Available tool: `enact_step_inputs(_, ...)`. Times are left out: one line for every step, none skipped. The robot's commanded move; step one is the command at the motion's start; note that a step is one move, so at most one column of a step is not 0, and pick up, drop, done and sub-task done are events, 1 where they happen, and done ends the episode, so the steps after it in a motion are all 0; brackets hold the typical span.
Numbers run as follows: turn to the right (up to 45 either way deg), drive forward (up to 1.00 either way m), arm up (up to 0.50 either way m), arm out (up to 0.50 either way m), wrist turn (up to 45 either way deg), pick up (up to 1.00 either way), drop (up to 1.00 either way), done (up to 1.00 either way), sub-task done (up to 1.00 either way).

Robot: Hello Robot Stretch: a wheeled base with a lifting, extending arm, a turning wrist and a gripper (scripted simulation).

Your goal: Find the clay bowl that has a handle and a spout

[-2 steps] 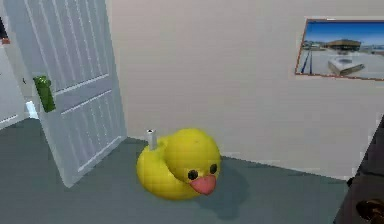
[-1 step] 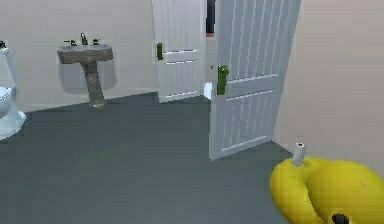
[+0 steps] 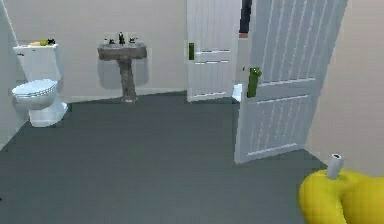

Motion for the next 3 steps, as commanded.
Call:
enact_step_inputs(0.0, 1.00, 0.00, 0.00, 0.0, 0.00, 0.00, 0.00, 0.00)
enact_step_inputs(-3.0, 0.00, 0.00, 0.00, 0.0, 0.00, 0.00, 0.00, 0.00)
enact_step_inputs(-9.0, 0.00, 0.00, 0.00, 0.0, 0.00, 0.00, 0.00, 0.00)
